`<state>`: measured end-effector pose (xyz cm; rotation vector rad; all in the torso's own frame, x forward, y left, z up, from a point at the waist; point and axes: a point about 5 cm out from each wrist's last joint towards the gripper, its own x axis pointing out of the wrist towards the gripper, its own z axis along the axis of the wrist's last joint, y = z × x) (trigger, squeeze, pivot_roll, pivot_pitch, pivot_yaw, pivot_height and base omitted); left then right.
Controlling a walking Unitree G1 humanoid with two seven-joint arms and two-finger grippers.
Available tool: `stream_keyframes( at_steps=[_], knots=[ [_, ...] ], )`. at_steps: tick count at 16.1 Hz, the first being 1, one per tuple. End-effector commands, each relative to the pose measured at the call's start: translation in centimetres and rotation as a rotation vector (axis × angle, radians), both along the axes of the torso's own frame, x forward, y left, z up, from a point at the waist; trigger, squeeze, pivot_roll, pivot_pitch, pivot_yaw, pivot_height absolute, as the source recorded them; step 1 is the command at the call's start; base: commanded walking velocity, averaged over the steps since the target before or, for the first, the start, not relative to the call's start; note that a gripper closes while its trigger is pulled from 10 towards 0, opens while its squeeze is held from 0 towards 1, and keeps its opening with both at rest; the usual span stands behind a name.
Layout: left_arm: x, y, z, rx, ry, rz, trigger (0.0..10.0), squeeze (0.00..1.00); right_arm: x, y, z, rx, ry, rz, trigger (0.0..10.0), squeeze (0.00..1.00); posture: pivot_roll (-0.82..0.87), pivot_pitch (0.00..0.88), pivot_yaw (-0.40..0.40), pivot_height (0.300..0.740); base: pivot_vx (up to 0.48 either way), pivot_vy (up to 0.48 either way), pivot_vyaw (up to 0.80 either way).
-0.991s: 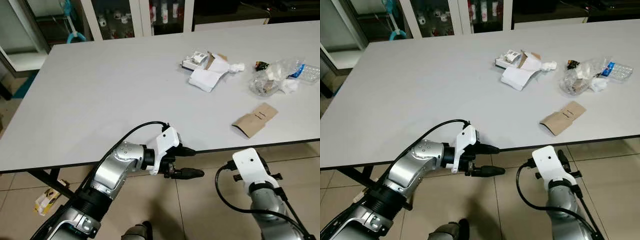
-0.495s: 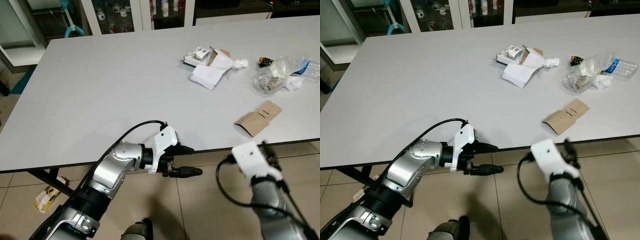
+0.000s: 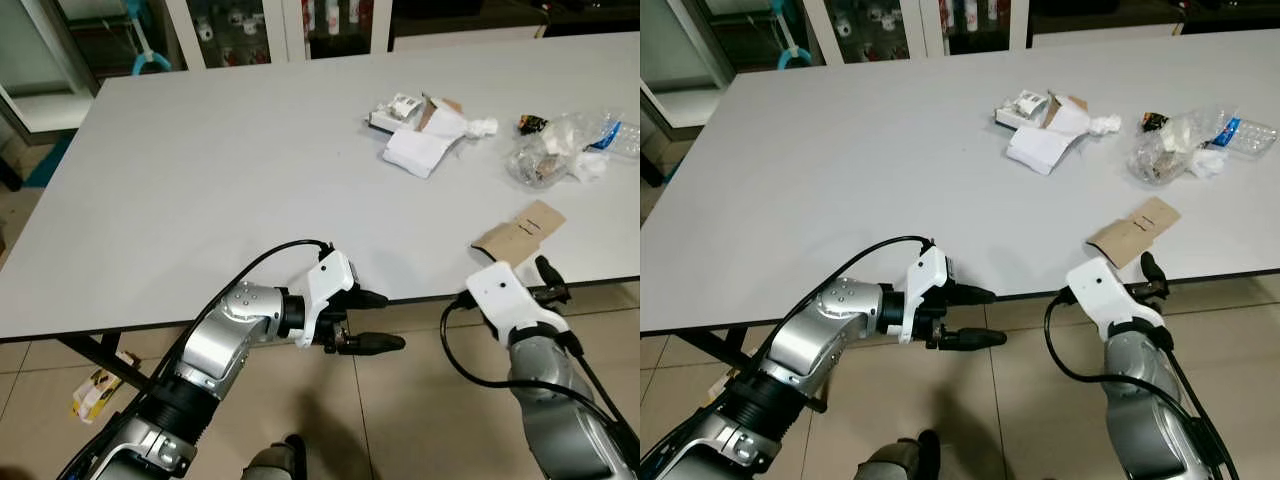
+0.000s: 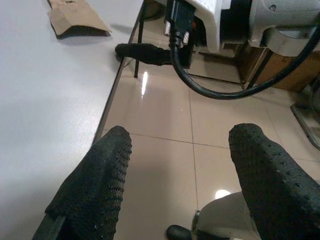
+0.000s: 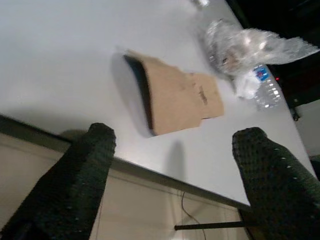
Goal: Picking trash to rubbish bin
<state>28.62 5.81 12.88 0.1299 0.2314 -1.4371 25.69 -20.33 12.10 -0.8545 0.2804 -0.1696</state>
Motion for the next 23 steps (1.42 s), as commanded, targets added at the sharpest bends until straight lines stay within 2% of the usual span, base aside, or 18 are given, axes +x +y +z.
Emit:
stream_keyframes(
  at_steps=[1, 3, 9, 14, 16, 23],
  knots=[
    [-0.1, 0.3, 0.2, 0.000, -0.004, 0.010, 10.0, 0.00, 0.2, 0.3, -0.6, 0.018, 0.032, 0.019, 10.0, 1.00, 0.17, 0.179, 0.080, 0.740, 0.000, 0.000, 0.00],
    [-0.2, 0.5, 0.2, 0.002, -0.003, 0.014, 10.0, 0.00, 0.9, 0.5, -1.4, 0.034, 0.066, 0.032, 10.0, 1.00, 0.17, 0.186, 0.081, 0.740, 0.000, 0.000, 0.00],
    [-0.5, 0.7, 0.2, 0.009, 0.005, 0.018, 10.0, 0.00, 2.5, 1.0, -2.0, 0.047, 0.072, 0.054, 10.0, 1.00, 0.18, 0.195, 0.080, 0.740, 0.000, 0.000, 0.00],
    [-0.6, 0.7, 0.3, 0.010, 0.008, 0.006, 10.0, 0.00, 3.2, 1.2, -2.4, 0.057, 0.076, 0.063, 10.0, 1.00, 0.19, 0.200, 0.085, 0.740, 0.000, 0.000, 0.00],
    [-0.6, 0.8, 0.3, 0.013, 0.008, 0.003, 10.0, 0.00, 3.8, 1.8, -2.7, 0.090, 0.078, 0.070, 10.0, 1.00, 0.19, 0.200, 0.085, 0.740, 0.000, 0.000, 0.00],
    [-0.8, 0.9, 0.1, 0.022, 0.012, 0.003, 10.0, 0.00, 4.3, 2.6, -3.8, 0.135, 0.105, 0.088, 10.0, 1.00, 0.19, 0.200, 0.085, 0.740, 0.000, 0.000, 0.00]
  ],
)
